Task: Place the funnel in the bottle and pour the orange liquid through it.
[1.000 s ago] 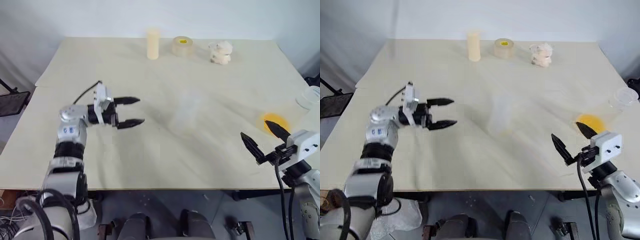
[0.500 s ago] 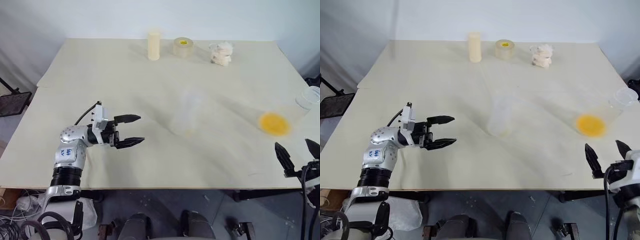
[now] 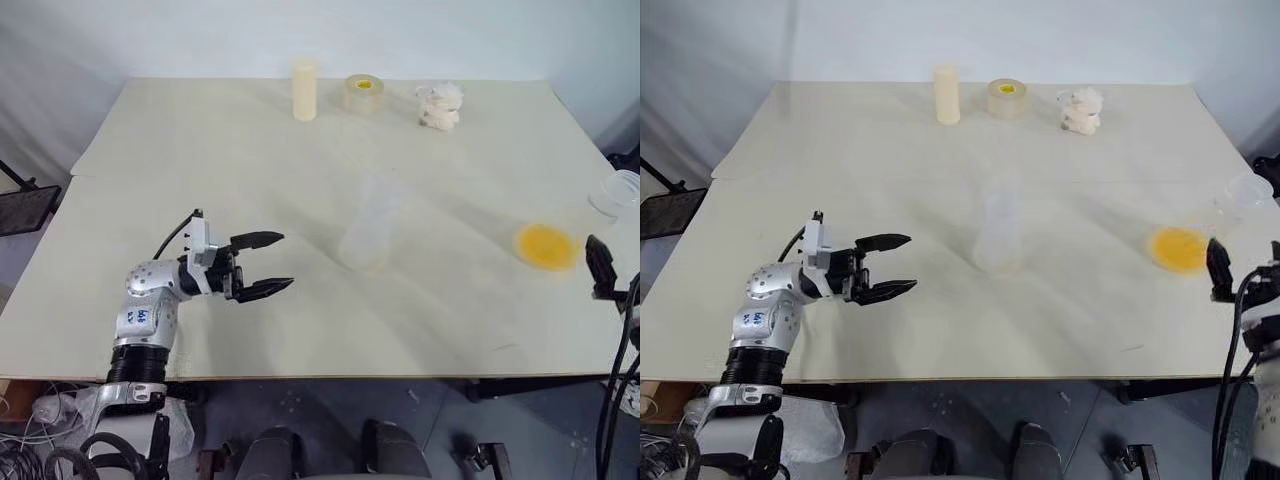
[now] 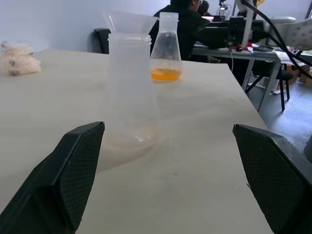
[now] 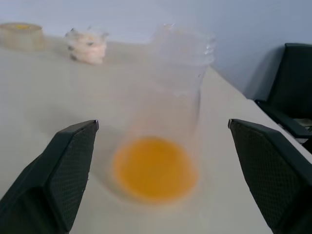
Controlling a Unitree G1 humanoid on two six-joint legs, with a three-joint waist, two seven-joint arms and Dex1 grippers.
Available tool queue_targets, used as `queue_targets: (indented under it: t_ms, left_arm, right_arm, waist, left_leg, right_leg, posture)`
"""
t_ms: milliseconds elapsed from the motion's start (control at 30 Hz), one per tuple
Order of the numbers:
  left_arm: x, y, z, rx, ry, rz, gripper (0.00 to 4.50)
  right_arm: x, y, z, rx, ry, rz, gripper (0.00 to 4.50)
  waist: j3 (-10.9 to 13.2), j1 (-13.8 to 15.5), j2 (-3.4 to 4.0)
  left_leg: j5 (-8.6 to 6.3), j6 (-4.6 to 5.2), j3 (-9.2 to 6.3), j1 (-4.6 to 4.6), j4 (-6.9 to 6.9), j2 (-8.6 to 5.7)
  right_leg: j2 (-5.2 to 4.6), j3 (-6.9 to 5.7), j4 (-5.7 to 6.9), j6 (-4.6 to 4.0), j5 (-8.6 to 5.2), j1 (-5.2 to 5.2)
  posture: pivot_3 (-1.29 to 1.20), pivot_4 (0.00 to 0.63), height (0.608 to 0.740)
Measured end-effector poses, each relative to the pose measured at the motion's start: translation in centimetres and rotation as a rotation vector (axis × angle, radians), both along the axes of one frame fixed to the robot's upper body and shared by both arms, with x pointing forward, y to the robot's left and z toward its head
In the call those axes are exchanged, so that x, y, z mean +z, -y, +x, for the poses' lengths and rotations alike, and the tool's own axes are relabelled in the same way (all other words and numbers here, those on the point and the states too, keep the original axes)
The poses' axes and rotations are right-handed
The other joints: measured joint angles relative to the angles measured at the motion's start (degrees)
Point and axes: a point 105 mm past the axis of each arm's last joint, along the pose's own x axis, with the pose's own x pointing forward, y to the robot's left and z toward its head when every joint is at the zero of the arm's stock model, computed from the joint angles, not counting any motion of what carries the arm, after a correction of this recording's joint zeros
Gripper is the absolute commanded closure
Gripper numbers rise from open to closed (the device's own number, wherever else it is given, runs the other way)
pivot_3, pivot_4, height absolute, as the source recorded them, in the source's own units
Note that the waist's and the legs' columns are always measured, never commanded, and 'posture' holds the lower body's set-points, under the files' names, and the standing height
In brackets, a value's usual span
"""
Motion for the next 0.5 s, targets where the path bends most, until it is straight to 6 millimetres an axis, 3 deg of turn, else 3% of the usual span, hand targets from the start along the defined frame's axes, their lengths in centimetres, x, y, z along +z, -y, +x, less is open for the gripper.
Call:
queue_targets:
  t_ms: [200,500]
  left_arm:
    - [0.0,0.1,-0.8,0.023,-0.002,-0.013,0.02]
    - [0.5,0.3,-1.1,0.051,0.006,-0.025,0.02]
  right_arm:
    - [0.5,1.5,2.3,-0.031,0.024,0.061,0.0]
    - [1.6,0.9,5.5,0.009,0.066,0.065,0.0]
  waist:
    - [0.0,-0.2,0.02]
    - [0.0,-0.1,0.07]
  left_leg:
    - [0.0,0.01,0.04,-0.03,0.0,-0.01]
    - [0.0,0.0,0.0,-0.04,-0.02,0.03]
  right_leg:
    - [-0.03,0.04,-0.04,0.0,0.0,0.0]
    - [-0.02,-0.01,-0.03,0.0,0.0,-0.01]
  posture:
    - [0.0,0.15,0.74]
    - [0.0,0.15,0.74]
